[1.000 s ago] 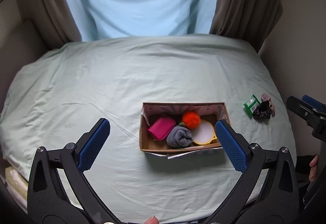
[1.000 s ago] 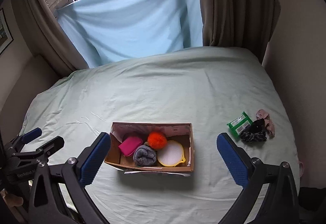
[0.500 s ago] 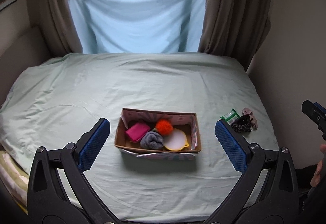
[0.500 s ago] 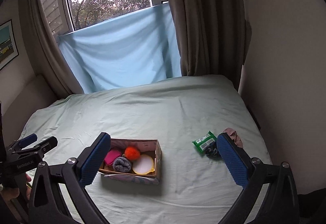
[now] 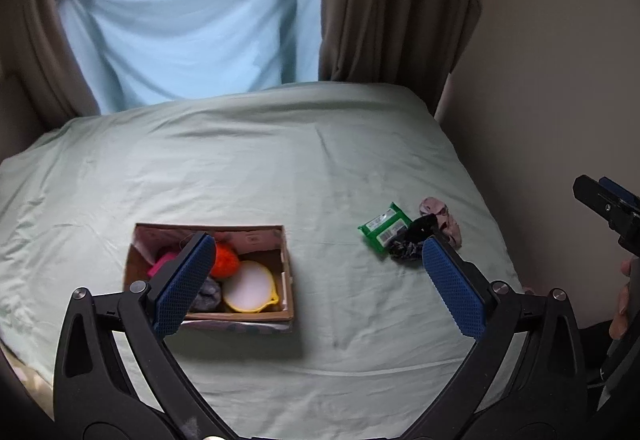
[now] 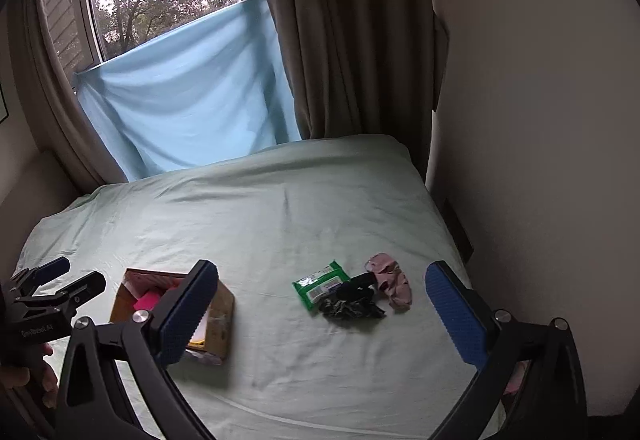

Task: Organize soft objects
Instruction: 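Move both tools toward the green wipes pack and black scrunchie, then grasp the green wipes pack with the left tool while the right tool grasps the black scrunchie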

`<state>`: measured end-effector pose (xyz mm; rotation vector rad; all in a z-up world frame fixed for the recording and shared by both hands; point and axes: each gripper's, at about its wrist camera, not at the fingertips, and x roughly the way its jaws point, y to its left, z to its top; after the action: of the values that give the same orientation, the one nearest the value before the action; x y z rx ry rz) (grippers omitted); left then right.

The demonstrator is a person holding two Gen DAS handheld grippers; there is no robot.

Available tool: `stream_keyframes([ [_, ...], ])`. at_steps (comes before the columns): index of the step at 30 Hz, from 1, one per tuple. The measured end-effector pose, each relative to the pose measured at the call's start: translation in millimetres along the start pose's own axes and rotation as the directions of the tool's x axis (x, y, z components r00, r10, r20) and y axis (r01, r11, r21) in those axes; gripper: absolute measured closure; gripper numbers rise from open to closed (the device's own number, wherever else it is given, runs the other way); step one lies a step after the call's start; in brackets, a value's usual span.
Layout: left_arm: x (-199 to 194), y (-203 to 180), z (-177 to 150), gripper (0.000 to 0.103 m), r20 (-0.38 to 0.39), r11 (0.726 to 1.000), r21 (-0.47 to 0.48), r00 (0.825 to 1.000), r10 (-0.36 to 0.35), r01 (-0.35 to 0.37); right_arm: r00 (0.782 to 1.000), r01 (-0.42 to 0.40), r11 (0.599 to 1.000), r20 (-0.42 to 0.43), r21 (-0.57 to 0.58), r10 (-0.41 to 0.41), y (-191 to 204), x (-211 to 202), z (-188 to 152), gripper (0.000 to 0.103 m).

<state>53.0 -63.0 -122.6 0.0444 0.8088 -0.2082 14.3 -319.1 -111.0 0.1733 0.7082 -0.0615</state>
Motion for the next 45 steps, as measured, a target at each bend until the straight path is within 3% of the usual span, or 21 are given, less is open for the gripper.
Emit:
stream_keyframes([
  [13,194.8,-98.9,9.1,0.0,-0.115,0.985,0.15,0.991,-0.071,0.088,0.996,-0.009,0.998,-0.093,-0.068,0.003,-88.5,149.4,-24.6,0.0],
  [21,310.8,-135.5,-9.1,0.0,-0.223,0.955,0.262,0.971,-0.081,0.14,0.98,-0.042,0.999,-0.196,-0.01,0.04,-114.4,239.3,-60.7,0.0],
  [25,358.2,-147.0,-24.0,0.001,-0.294,0.933,0.312,0.952,-0.083,0.178,0.971,-0.074,0.997,-0.228,-0.018,0.068,-111.0,267.9,-80.2,0.0],
  [27,374.4,-149.0,-30.6,0.001,-0.325,0.923,0.329,0.942,-0.086,0.198,0.966,-0.105,0.994,-0.24,-0.038,0.093,-106.1,279.2,-90.4,0.001],
  [29,390.8,-151.3,-37.1,0.001,-0.35,0.911,0.351,0.933,-0.085,0.215,0.958,-0.142,0.986,-0.262,-0.087,0.114,-97.1,290.1,-100.8,0.011],
  [32,411.2,-154.7,-46.4,0.001,-0.384,0.891,0.384,0.919,-0.086,0.243,0.944,-0.182,0.973,-0.302,-0.139,0.134,-86.6,306.8,-116.7,0.018],
  [40,452.2,-161.2,-65.6,0.011,-0.435,0.86,0.428,0.897,-0.073,0.277,0.915,-0.224,0.967,-0.369,-0.124,0.165,-78.4,335.0,-149.3,0.02],
  [45,467.3,-160.6,-70.3,0.021,-0.452,0.851,0.436,0.889,-0.075,0.293,0.895,-0.287,0.95,-0.389,-0.125,0.22,-68.3,345.3,-160.0,0.031],
])
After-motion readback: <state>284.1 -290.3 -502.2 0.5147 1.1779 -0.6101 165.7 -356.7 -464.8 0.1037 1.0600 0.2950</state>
